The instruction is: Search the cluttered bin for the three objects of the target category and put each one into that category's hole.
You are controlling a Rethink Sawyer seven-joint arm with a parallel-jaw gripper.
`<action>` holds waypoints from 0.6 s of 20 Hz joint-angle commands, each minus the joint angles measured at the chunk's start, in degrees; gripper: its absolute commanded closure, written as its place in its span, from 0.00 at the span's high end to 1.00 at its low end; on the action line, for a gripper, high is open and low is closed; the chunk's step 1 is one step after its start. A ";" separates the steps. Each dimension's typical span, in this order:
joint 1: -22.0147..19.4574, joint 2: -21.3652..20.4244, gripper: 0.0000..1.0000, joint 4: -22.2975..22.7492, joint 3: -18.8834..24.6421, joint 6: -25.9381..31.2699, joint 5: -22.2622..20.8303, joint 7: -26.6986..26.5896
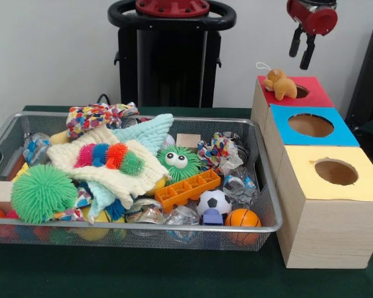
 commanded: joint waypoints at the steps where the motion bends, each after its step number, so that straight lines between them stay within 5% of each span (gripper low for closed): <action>1: -1.25 -1.83 1.00 -5.14 -0.43 6.78 -3.21 9.12; 7: -0.47 -3.06 1.00 -6.79 -2.19 10.66 -4.97 10.31; 12: -4.71 -2.78 1.00 -5.20 -0.09 7.10 -5.07 5.07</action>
